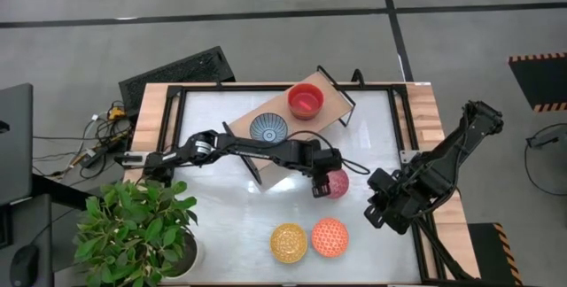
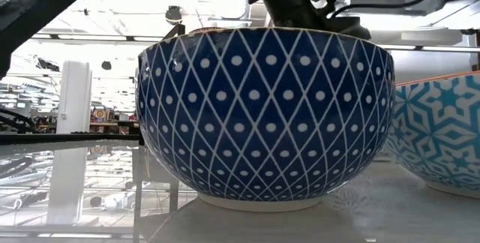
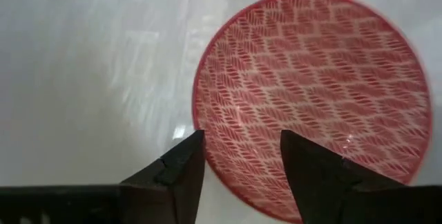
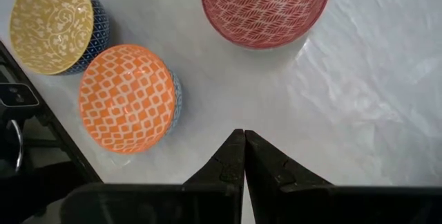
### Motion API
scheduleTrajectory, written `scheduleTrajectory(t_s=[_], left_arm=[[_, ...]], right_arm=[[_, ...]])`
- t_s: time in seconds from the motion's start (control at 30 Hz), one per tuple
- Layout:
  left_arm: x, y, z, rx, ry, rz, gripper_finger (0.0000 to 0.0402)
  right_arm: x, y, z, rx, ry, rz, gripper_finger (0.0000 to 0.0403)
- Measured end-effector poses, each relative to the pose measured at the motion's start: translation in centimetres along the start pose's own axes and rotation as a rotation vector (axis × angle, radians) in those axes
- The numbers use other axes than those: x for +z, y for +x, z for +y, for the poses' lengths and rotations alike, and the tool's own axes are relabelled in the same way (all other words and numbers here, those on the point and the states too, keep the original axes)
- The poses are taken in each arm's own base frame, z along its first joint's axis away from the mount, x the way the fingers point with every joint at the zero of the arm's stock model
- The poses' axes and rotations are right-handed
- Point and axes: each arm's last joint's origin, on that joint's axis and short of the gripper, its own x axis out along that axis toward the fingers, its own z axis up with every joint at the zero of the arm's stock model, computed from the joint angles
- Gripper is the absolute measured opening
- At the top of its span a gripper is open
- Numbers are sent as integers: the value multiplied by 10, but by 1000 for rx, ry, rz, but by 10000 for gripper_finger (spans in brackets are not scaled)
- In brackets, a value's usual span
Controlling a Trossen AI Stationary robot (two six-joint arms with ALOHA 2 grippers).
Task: Place and stack bowls onto a shelf
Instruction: Stack the patterned red bowl on top of the patterned blue bowl on the shelf
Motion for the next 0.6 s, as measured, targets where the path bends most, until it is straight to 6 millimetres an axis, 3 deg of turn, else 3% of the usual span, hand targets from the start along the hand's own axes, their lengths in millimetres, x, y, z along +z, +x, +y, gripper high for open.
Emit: scheduleTrajectory(t_s=[0.2, 0.5, 0.6], left_arm=[[-6, 6, -8, -22, 14, 28, 146], [-10, 14, -12, -109, 10, 70, 13], [-11, 14, -12, -86, -6, 70, 5]], right_arm=[[0, 0, 0, 1, 1, 0, 36], [0, 0, 0, 4, 2, 0, 36], [0, 0, 0, 4, 2, 1, 36]])
